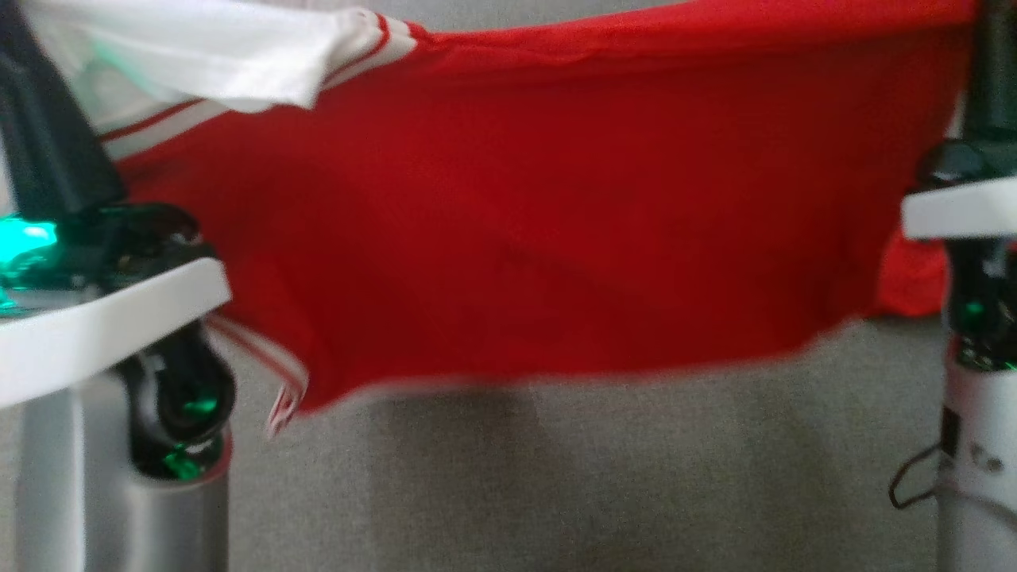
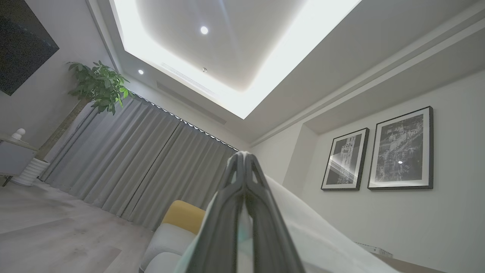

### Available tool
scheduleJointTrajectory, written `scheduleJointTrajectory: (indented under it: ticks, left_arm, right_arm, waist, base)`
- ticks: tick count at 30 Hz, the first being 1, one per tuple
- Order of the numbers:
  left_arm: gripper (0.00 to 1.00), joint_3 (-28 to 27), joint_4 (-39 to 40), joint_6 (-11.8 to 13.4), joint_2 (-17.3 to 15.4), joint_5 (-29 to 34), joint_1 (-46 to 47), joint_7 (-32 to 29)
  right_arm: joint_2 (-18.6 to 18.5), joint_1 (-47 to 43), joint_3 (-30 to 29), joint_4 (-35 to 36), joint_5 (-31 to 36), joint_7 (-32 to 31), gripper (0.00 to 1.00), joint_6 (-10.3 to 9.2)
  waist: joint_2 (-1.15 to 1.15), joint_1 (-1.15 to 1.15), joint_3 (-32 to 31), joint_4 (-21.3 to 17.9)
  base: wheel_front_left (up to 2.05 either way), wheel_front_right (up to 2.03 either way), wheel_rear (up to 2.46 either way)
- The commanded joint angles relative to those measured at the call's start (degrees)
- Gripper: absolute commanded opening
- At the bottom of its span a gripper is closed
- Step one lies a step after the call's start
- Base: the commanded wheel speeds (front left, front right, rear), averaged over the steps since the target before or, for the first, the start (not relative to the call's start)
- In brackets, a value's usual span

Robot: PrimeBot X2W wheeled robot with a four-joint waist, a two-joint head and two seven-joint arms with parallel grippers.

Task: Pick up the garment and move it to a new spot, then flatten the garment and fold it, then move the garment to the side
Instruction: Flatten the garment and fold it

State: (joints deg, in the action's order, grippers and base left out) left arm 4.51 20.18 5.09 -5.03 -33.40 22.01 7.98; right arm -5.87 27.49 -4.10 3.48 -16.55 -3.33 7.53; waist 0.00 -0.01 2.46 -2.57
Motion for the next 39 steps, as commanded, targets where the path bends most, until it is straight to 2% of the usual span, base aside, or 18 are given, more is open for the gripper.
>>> scheduleJointTrajectory:
  ticks: [1, 6, 10, 11, 14, 17, 22, 23, 28, 33, 39]
  left_arm:
    - [0.0, -2.7, 4.5, 1.1, -0.9, -0.9, 2.0, -1.8]
    - [0.0, -3.0, 7.2, 2.7, -2.7, -2.4, 6.0, -8.1]
    - [0.0, -4.4, 0.5, 3.4, -2.7, -6.9, 14.2, -12.2]
    - [0.0, -4.6, -2.5, 3.1, -3.6, -7.1, 17.0, -12.9]
    - [0.0, -4.1, -12.9, 0.7, -6.4, -6.1, 26.9, -13.3]
    - [0.0, -3.2, -24.5, -1.6, -8.8, -4.1, 37.6, -12.2]
    - [0.0, -2.0, -42.1, -5.0, -10.7, -0.4, 53.5, -5.4]
    - [0.0, -2.0, -42.1, -5.0, -10.7, -0.4, 53.5, -5.4]
    - [0.0, -1.9, -53.6, -7.7, -10.6, 0.6, 64.3, 1.9]
    - [0.0, 0.2, -60.8, -10.7, -9.7, 0.8, 65.2, 4.9]
    - [0.0, 4.4, -64.6, -12.4, -7.7, 0.7, 54.9, 6.6]
  right_arm:
    - [1.1, 0.2, -0.2, 6.3, 0.6, -2.8, 0.0, -0.04]
    - [2.5, -1.3, -2.6, 14.0, 2.0, -9.7, 0.0, -0.04]
    - [2.8, 3.4, -3.6, 11.8, 3.1, -12.6, 0.0, -0.04]
    - [2.9, 5.6, -3.5, 10.1, 3.3, -12.9, 0.0, -0.04]
    - [2.9, 14.2, -1.9, 3.0, 4.4, -13.0, 0.0, -0.04]
    - [2.8, 25.0, 0.4, -7.1, 4.0, -10.8, 0.0, -0.04]
    - [0.8, 41.2, 4.1, -25.1, 5.6, -0.3, 0.0, -0.04]
    - [0.8, 41.2, 4.1, -25.1, 5.6, -0.3, 0.0, -0.04]
    - [-0.7, 52.6, 1.5, -39.2, 8.9, 11.4, 0.0, -0.04]
    - [-1.0, 54.7, 2.3, -48.9, 10.5, 16.5, 0.0, -0.04]
    - [-2.2, 48.0, 7.3, -58.2, 9.6, 17.5, 0.0, -0.04]
  waist:
    - [0.0, 0.01, 0.6, 0.1]
    - [0.0, 0.01, 3.9, 0.5]
    - [0.0, 0.01, 8.8, 0.9]
    - [0.0, 0.01, 10.0, 1.1]
    - [0.0, 0.01, 14.1, 1.3]
    - [0.0, 0.01, 17.9, 1.5]
    - [0.0, 0.01, 21.1, 2.5]
    - [0.0, 0.01, 21.1, 2.5]
    - [0.0, 0.01, 22.5, 4.0]
    - [0.0, 0.01, 23.4, 4.9]
    - [0.0, 0.01, 22.5, 5.9]
  base:
    - [0.0, 0.0, 0.0]
    - [0.0, 0.0, 0.0]
    - [0.0, 0.0, 0.0]
    - [0.0, 0.0, 0.0]
    - [0.0, 0.0, 0.0]
    - [0.0, 0.0, 0.0]
    - [0.0, 0.0, 0.0]
    - [0.0, 0.0, 0.0]
    - [0.0, 0.0, 0.0]
    - [0.0, 0.0, 0.0]
    - [0.0, 0.0, 0.0]
